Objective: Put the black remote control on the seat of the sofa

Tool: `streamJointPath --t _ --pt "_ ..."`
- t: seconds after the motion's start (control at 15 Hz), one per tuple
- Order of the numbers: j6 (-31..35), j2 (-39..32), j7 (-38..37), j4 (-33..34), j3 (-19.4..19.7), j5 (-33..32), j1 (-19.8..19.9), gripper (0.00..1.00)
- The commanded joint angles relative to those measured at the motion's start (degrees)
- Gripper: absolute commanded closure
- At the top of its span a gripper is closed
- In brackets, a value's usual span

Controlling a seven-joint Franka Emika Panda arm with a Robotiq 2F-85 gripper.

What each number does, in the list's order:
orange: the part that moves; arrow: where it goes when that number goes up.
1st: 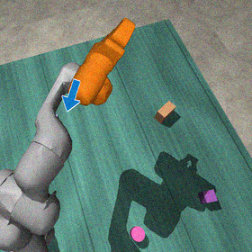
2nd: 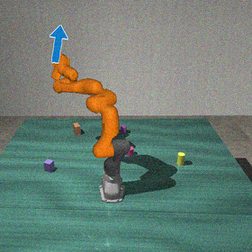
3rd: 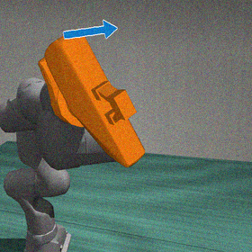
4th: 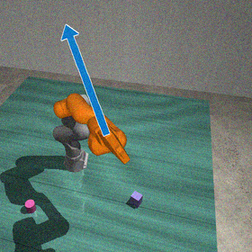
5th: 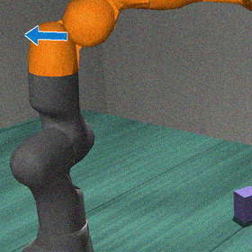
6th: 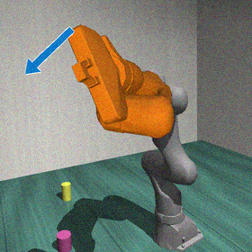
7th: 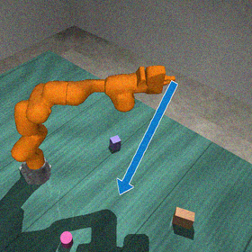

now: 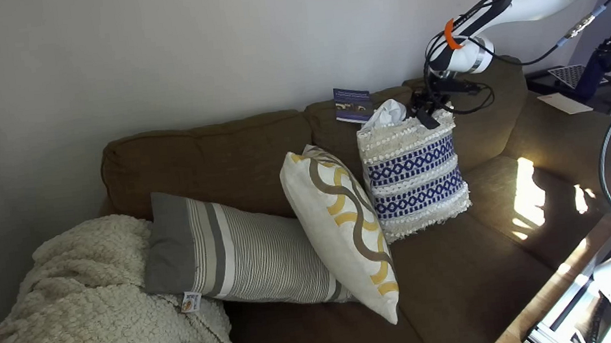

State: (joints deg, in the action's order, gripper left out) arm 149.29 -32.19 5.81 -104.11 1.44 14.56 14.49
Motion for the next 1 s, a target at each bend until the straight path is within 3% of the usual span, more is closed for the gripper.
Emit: streamJointPath --t 0.0,0.13,0.6,0.93 --pt "1.2 0.7 1.4 -1.1 -0.9 0.8 1.0 0.67" --pt "0.3 2.3 0.9 -2.2 -0.4 0.0 0.5 0.75" --pt "1.7 16.1 4.3 -13.3 -0.9 0.9 0.1 0.75" --pt "3.7 26.3 -14.0 -27.2 8.5 -11.2 -4.5 0.75"
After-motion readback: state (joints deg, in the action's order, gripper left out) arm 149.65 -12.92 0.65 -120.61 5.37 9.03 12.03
